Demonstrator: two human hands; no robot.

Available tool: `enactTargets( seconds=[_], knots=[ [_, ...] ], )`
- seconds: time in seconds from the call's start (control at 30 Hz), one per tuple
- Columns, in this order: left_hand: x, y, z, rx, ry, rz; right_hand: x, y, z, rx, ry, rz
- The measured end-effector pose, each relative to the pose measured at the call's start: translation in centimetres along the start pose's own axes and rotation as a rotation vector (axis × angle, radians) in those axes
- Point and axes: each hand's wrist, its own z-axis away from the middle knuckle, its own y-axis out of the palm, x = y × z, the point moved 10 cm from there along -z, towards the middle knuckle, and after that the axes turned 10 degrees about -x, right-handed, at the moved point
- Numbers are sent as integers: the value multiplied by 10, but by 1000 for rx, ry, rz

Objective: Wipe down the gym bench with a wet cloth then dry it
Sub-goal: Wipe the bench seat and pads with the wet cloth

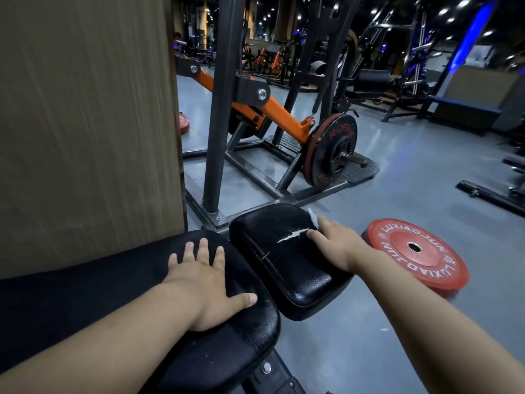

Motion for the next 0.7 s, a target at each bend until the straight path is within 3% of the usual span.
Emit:
enactTargets(
  seconds=[0.37,0.53,0.7],
  knots=[
    [-2,-1,2,-6,4,-16,-11,8,111,-329,119,-364],
    [-2,0,2,-10,-1,-23,24,43,152,-320,193,-716],
    [-1,1,1,-15,-1,-29,25,42,167,-405,112,-774]
  ],
)
